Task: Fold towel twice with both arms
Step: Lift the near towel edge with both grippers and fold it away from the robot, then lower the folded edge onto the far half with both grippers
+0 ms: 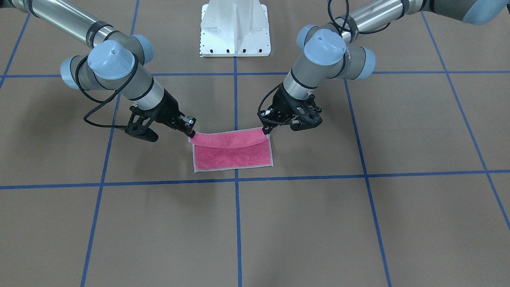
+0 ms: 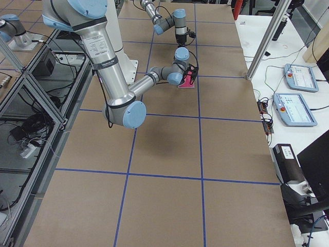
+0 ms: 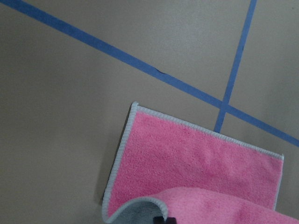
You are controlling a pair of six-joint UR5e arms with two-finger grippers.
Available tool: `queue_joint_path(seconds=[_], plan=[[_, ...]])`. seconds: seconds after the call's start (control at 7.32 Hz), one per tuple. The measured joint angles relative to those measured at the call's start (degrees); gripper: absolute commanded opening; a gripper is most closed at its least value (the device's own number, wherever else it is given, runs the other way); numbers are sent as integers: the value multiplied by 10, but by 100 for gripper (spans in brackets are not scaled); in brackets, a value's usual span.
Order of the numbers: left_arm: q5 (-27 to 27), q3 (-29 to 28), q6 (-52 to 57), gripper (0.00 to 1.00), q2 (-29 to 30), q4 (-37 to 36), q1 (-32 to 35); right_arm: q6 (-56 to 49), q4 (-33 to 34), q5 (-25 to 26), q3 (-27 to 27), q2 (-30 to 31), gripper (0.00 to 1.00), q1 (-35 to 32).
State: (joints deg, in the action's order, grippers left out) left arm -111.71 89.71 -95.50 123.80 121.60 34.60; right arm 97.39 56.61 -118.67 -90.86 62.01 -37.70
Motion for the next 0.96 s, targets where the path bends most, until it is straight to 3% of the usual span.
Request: queue_joint_path(seconds=[0.96], plan=[[0,-38,-1,0,5,32,10,0,-41,20,42,-7,0,0]])
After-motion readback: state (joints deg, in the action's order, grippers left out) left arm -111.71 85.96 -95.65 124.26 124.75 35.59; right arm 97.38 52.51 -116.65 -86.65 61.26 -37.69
